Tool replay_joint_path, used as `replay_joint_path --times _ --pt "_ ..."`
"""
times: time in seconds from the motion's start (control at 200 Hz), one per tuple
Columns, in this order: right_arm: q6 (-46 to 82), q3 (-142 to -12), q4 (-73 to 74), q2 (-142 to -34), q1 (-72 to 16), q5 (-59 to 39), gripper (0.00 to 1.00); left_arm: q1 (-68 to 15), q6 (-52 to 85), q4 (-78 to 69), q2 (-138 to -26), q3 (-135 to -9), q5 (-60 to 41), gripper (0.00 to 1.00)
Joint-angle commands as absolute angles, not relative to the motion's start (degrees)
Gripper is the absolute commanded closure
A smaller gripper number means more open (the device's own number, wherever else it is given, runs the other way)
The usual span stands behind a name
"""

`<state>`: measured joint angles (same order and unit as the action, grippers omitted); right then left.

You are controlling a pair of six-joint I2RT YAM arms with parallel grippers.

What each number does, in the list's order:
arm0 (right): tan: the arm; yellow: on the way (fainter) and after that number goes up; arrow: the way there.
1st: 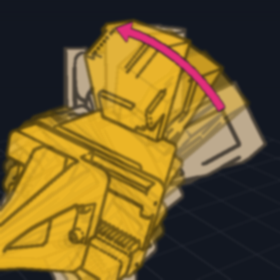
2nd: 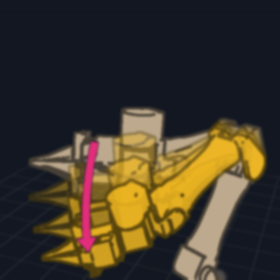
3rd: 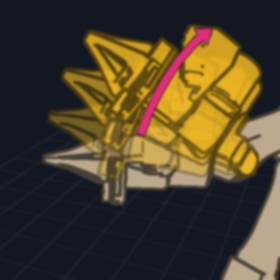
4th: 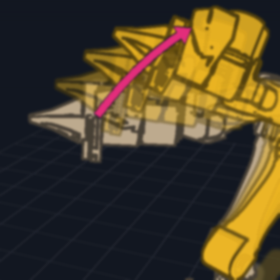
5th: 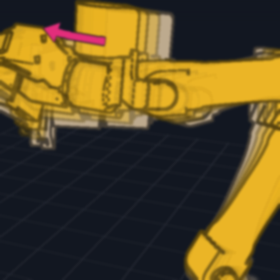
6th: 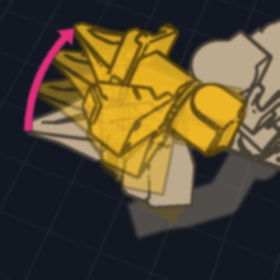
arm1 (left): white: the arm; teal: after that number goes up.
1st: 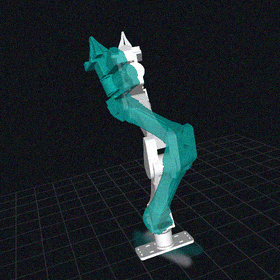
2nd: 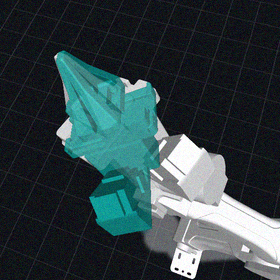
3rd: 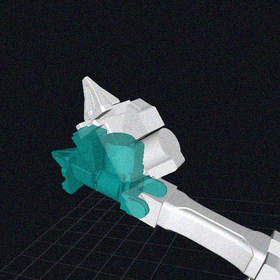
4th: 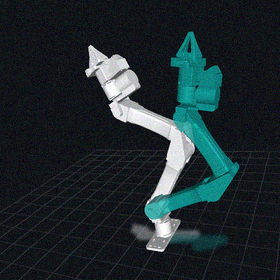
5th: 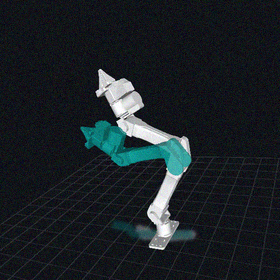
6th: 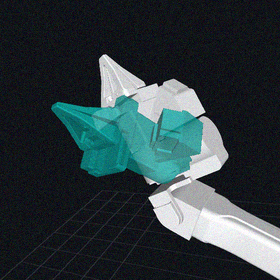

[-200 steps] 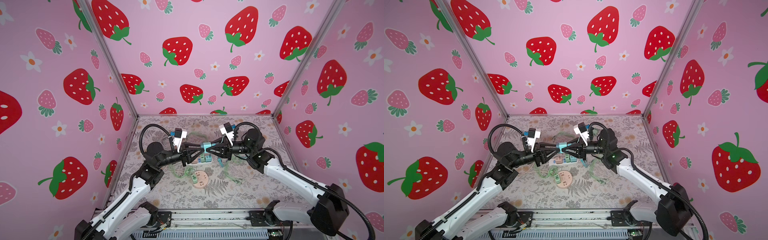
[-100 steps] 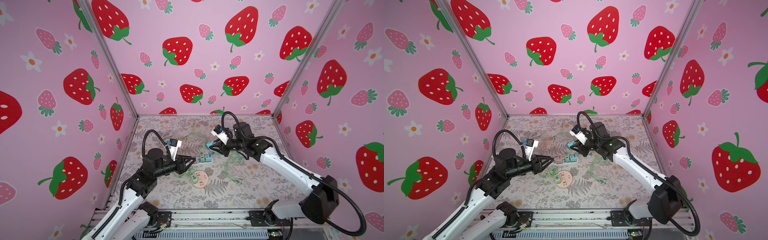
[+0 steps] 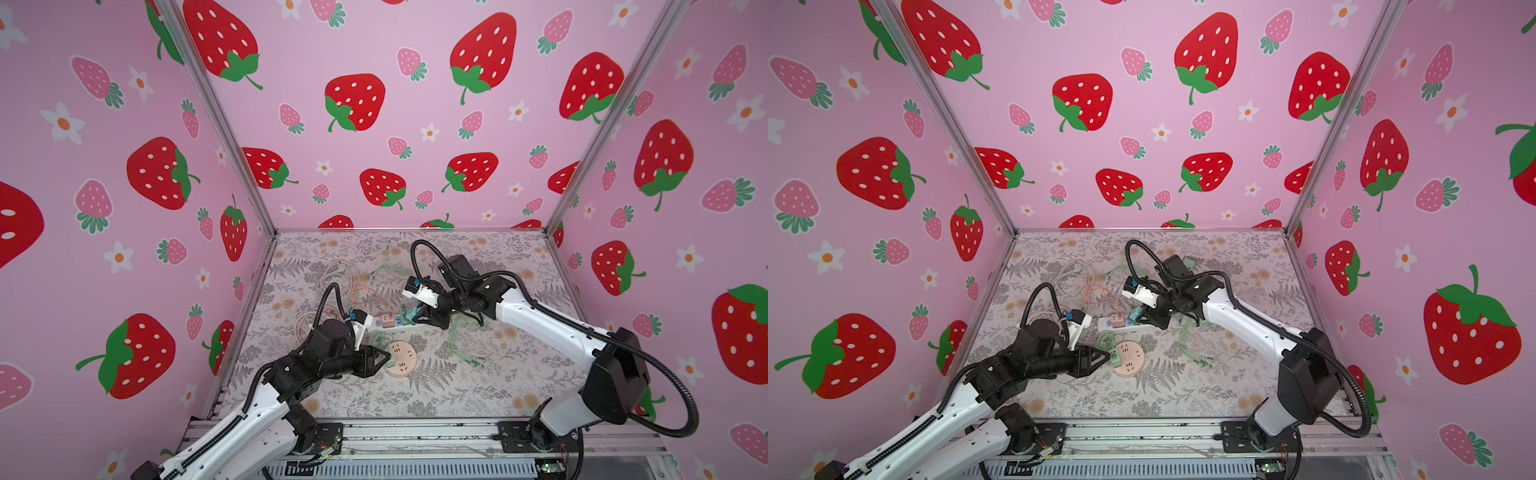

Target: Insert the plug

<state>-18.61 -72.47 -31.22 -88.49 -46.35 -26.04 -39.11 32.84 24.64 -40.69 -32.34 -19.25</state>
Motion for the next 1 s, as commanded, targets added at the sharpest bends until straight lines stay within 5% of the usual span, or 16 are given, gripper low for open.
replay_joint_path --times 0.0,0.555,0.99 --pt "-20.75 -71.74 -32.04 -88.73 -46.32 -27.31 0.93 -43.52 34.99 26.92 -42.28 -31.32 -10.24 0.54" --pt "-18.93 -68.33 -30.73 -88.75 -47.98 -25.75 0.94 -59.69 50.88 19.80 -64.14 -36.76 19.93 0.48" --pt "-16.19 -63.73 -28.21 -86.77 -47.97 -25.84 0.95 -59.68 51.26 16.37 -70.22 -38.24 19.54 0.49"
